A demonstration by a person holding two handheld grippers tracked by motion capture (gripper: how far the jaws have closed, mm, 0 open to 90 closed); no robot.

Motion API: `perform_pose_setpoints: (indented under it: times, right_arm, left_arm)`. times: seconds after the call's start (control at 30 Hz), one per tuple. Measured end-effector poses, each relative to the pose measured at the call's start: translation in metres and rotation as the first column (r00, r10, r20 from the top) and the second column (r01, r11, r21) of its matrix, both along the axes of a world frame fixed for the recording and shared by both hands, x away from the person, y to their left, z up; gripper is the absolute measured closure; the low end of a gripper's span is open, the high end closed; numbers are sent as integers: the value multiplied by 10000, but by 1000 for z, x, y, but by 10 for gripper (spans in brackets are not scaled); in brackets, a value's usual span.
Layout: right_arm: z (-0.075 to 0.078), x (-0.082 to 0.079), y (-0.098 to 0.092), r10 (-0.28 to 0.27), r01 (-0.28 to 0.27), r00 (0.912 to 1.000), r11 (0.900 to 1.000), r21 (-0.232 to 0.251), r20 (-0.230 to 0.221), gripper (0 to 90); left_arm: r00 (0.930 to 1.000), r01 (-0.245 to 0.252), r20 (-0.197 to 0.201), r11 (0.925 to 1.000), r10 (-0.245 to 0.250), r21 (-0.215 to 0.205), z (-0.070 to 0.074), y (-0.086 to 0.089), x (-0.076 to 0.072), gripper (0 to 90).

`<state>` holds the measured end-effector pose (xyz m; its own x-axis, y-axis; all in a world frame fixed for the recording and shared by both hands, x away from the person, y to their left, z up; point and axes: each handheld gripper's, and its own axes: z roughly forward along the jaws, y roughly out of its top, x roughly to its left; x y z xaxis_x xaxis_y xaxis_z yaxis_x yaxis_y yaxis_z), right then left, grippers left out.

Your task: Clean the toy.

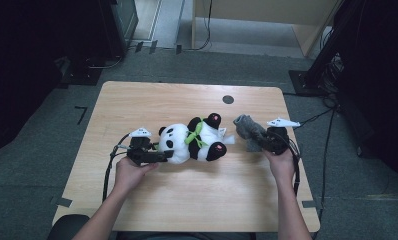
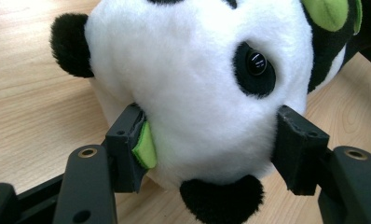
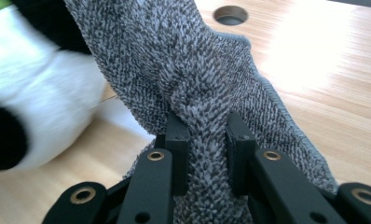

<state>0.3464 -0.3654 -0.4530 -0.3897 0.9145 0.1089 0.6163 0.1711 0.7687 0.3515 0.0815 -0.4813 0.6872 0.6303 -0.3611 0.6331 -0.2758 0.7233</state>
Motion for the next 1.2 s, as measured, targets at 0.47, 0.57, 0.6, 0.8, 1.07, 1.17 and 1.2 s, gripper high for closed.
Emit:
perform_pose_setpoints:
  times: [0.47, 0.57, 0.6, 0.8, 1.07, 1.17, 1.2]
  right_arm:
    - [-38, 32, -23, -1071, 1062, 9895, 9942, -154, -970, 713]
    - [-46, 33, -23, -1028, 1006, 9901, 9945, -275, -953, 676]
    - [-48, 33, -24, -1033, 1015, 9906, 9945, -246, -897, 657]
    - [-53, 34, -29, -1121, 1113, 9904, 9937, -143, -814, 564]
    - [-51, 35, -33, -1841, 1862, 9780, 9824, 129, -979, 492]
    - [-46, 33, -34, -1898, 1928, 9790, 9806, 348, -744, 395]
    - [-44, 32, -35, -1880, 1914, 9798, 9804, 476, -679, 373]
  left_arm:
    - [9982, 177, 571, 9996, -190, 234, -1, 2, 6, 353]
    - [9981, 184, 585, 9996, -196, 198, -2, 2, 7, 350]
    - [9980, 189, 593, 9996, -201, 195, -2, 2, 7, 348]
    - [9975, 269, 654, 9994, -284, 229, -3, 3, 6, 326]
    - [9966, 348, 741, 9992, -363, 218, -4, 3, 7, 285]
    - [9969, 336, 706, 9993, -348, 191, -4, 3, 7, 269]
    - [9969, 328, 705, 9993, -341, 189, -4, 3, 7, 265]
